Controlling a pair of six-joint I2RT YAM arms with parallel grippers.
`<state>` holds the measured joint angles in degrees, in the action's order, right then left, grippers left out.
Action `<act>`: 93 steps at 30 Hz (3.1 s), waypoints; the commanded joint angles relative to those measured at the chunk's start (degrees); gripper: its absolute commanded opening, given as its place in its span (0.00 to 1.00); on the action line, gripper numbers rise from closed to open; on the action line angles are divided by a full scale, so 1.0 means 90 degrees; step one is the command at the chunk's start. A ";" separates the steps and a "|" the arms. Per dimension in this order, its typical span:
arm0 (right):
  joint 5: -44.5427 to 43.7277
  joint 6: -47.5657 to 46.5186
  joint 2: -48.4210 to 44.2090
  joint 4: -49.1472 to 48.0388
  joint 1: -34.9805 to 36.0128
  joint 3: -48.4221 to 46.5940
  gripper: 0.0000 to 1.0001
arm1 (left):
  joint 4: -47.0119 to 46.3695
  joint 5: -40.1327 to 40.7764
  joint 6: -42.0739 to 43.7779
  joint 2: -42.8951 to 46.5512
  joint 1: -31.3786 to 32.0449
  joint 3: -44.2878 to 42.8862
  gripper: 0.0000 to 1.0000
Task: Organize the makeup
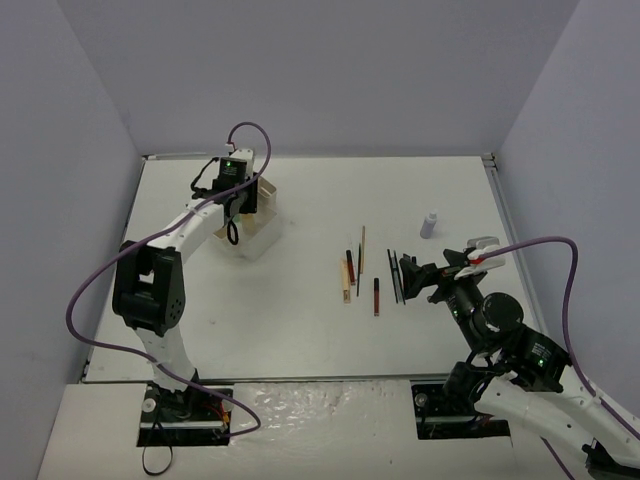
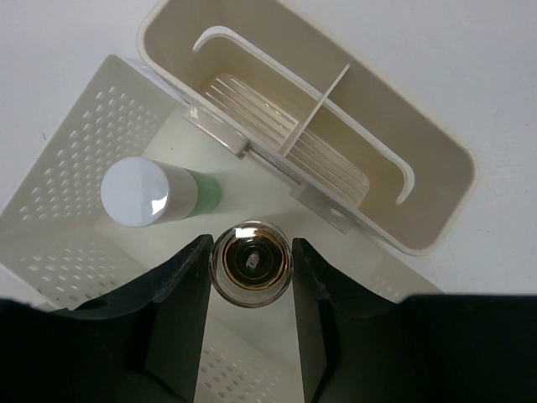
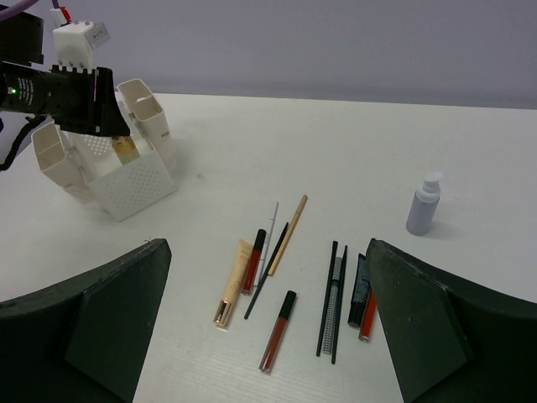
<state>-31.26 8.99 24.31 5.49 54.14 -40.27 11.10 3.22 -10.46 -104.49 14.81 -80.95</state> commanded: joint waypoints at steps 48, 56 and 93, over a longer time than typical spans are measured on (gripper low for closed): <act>-0.0557 0.0618 0.3232 -0.0420 -0.1661 -0.1082 1.00 | 0.2761 0.0326 -0.0440 0.4108 -0.0045 0.0254 0.88; 0.1511 0.0496 0.4360 -0.1231 -0.3922 -0.0983 0.98 | 0.2660 0.0291 -0.0420 0.5757 -0.0054 0.1602 0.94; 0.3796 -0.0344 0.8219 -0.4534 -0.5929 -0.1105 0.60 | 0.2438 0.0648 -0.0518 0.6687 -0.0044 0.2979 0.97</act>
<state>1.84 6.73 98.31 -30.50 1.63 -46.57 35.79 7.99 -14.35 -44.40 14.81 -52.53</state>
